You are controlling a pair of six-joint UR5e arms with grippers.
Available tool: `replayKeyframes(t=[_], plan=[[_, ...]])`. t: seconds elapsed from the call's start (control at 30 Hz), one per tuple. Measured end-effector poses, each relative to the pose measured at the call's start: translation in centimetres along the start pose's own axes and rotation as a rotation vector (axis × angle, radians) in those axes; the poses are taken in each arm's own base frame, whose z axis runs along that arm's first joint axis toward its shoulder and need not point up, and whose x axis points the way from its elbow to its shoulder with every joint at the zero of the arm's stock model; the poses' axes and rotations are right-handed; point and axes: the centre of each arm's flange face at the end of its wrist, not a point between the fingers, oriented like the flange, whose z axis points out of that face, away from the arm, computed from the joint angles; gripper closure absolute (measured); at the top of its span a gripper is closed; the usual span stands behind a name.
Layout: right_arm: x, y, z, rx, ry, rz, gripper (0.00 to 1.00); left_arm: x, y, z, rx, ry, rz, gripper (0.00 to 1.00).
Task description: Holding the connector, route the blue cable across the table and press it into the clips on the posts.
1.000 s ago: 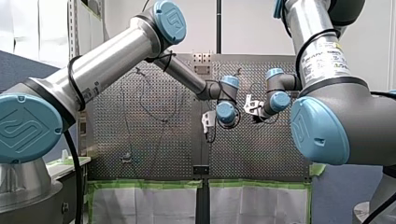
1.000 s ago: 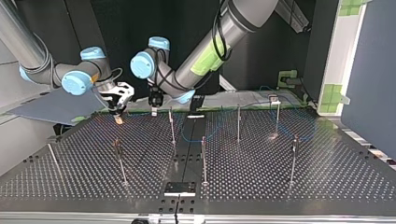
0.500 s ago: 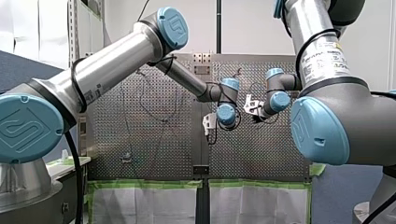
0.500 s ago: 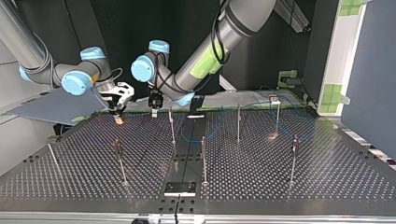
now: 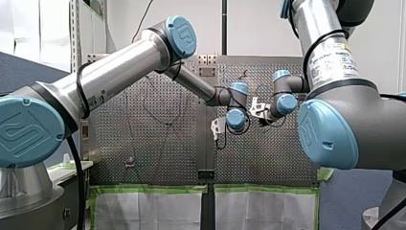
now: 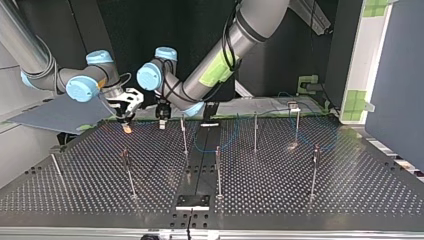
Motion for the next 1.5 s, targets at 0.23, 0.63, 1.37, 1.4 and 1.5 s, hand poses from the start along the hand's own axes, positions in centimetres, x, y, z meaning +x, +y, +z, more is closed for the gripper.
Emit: replayKeyframes(t=[0.23, 0.63, 1.37, 1.4, 1.5], plan=[[0.0, 0.0, 0.0, -0.001, 0.000, 0.000, 1.00, 0.0, 0.1, 0.0, -0.016, -0.004, 0.000, 0.36], [0.1, -0.3, 0.0, 0.029, -0.002, 0.000, 1.00, -0.1, 0.4, 0.3, -0.012, -0.002, -0.001, 0.85], [3.0, -0.9, -0.7, 0.039, 0.014, -0.006, 1.00, -4.0, -0.5, -0.4, -0.007, -0.029, -0.051, 1.00], [3.4, -1.0, -0.8, 0.041, 0.021, -0.007, 1.00, -4.3, -0.4, -0.5, -0.008, -0.029, -0.053, 1.00], [4.8, -1.4, -1.4, 0.053, 0.040, -0.005, 1.00, -5.3, -0.4, -0.9, -0.010, -0.027, -0.053, 1.00]])
